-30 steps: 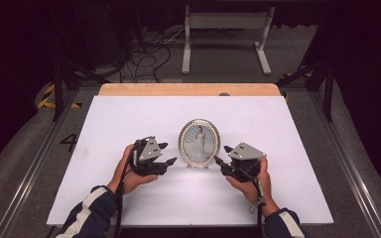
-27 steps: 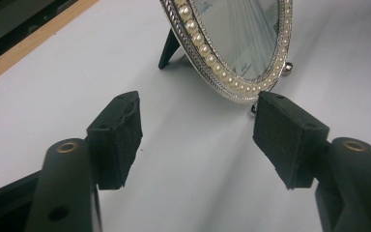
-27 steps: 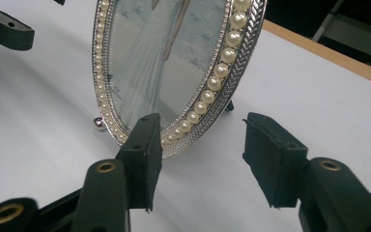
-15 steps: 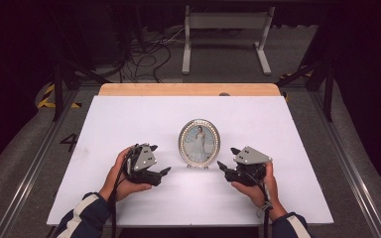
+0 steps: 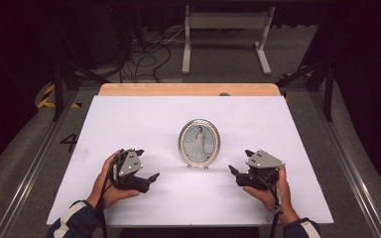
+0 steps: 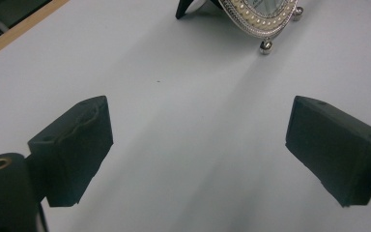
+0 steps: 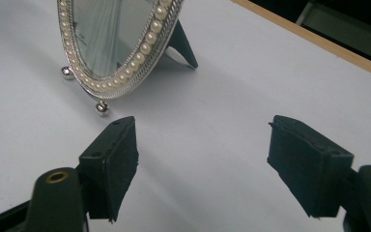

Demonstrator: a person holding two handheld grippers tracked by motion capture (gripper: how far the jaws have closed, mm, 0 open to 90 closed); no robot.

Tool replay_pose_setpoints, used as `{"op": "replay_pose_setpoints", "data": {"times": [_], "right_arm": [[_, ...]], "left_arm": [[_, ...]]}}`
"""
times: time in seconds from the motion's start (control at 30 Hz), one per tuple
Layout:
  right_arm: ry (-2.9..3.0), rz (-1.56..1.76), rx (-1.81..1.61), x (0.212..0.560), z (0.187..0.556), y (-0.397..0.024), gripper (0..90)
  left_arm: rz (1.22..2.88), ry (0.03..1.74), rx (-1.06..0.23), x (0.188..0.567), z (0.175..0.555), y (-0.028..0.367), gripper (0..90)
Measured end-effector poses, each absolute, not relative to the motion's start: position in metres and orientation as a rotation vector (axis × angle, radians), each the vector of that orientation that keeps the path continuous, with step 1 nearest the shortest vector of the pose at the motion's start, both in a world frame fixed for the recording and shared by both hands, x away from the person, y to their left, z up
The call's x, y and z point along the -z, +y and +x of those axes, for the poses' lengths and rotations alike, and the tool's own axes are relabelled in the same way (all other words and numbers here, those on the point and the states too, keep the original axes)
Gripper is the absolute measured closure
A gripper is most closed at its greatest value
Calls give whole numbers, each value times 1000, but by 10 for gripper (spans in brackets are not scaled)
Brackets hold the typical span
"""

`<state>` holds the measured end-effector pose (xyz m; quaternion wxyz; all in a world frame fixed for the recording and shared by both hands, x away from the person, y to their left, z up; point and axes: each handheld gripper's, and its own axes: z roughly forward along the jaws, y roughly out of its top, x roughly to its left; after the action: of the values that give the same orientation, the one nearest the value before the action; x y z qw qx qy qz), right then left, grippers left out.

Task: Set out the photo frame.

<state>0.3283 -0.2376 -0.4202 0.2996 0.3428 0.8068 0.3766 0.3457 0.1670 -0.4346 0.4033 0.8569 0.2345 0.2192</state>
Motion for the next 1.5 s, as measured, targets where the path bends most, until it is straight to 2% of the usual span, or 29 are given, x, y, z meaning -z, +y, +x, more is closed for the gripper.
{"op": "replay_pose_setpoints", "data": {"times": [0.47,1.0,1.5], "right_arm": [[2108,935,-987,426,315,-257,241],[2069,968,-966,435,291,-283,224],[2069,978,-930,439,290,-287,211]], "left_arm": [[2134,697,-557,444,326,208,57],[2085,788,-556,452,310,251,67],[2121,773,-570,454,309,250,61]]}}
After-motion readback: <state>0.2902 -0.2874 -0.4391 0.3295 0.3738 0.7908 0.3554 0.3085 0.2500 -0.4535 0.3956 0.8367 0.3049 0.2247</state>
